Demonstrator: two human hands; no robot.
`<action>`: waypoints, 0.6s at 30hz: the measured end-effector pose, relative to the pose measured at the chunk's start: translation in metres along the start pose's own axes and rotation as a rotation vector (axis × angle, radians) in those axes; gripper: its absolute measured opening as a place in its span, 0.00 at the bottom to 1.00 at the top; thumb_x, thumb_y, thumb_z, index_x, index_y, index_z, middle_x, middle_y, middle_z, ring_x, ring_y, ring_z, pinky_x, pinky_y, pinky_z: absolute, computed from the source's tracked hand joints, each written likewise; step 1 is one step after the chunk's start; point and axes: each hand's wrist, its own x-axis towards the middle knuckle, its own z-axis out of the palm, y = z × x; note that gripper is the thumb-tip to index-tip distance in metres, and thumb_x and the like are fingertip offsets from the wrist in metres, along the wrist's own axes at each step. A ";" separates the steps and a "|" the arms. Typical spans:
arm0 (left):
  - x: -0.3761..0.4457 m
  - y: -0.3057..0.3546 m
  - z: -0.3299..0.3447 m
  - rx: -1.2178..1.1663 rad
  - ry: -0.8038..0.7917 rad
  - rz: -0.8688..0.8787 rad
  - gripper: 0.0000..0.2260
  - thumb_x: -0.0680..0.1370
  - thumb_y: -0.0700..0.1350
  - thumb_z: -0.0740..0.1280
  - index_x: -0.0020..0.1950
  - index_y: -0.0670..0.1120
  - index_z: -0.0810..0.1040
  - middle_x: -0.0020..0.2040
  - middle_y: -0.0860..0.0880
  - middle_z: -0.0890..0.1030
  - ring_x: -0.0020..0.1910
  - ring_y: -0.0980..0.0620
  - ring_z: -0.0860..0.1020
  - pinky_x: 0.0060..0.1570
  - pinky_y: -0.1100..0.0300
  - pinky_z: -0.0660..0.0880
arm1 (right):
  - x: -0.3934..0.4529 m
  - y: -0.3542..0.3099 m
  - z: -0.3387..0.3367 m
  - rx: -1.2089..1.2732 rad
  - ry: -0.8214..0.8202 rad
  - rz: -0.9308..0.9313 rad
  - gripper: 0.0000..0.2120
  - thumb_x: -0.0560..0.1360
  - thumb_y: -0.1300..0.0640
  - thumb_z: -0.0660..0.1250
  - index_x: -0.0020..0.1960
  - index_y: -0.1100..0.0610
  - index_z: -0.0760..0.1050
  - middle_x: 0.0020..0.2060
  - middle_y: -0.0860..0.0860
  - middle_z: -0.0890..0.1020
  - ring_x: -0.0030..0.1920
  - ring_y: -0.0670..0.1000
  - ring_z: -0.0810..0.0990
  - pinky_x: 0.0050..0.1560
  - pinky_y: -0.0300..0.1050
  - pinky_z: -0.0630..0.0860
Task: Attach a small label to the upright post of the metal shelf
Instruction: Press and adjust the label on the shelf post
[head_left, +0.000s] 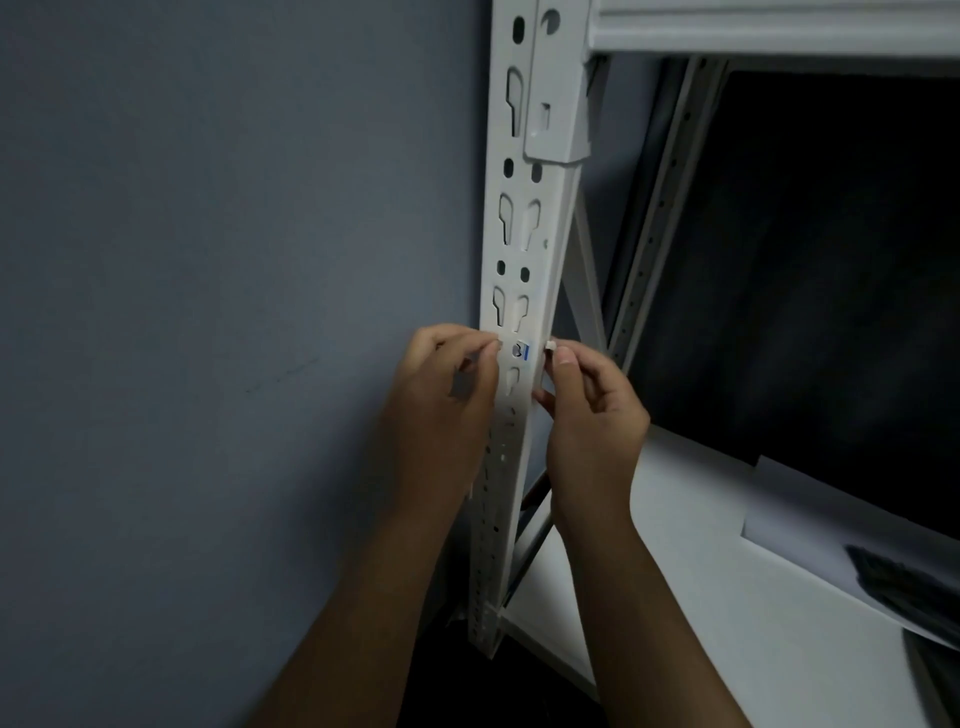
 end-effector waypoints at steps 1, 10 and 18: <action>-0.001 0.002 0.000 -0.018 0.006 -0.003 0.03 0.76 0.43 0.68 0.47 0.46 0.82 0.45 0.59 0.74 0.42 0.67 0.75 0.39 0.76 0.69 | -0.001 -0.001 0.000 0.007 -0.003 0.000 0.06 0.78 0.62 0.64 0.49 0.57 0.81 0.43 0.48 0.84 0.48 0.47 0.83 0.47 0.41 0.81; 0.002 0.018 -0.009 -0.206 -0.125 -0.075 0.02 0.74 0.41 0.70 0.43 0.48 0.81 0.45 0.51 0.79 0.42 0.61 0.78 0.40 0.72 0.72 | -0.011 -0.014 -0.002 -0.147 -0.120 -0.215 0.09 0.75 0.63 0.69 0.46 0.49 0.80 0.47 0.54 0.81 0.46 0.43 0.80 0.46 0.30 0.75; 0.003 0.024 -0.025 -0.324 -0.287 -0.120 0.03 0.73 0.42 0.71 0.42 0.49 0.82 0.43 0.53 0.81 0.41 0.60 0.80 0.41 0.68 0.76 | -0.011 -0.021 -0.013 -0.177 -0.222 -0.127 0.05 0.76 0.61 0.66 0.47 0.54 0.80 0.46 0.53 0.82 0.46 0.45 0.80 0.47 0.36 0.76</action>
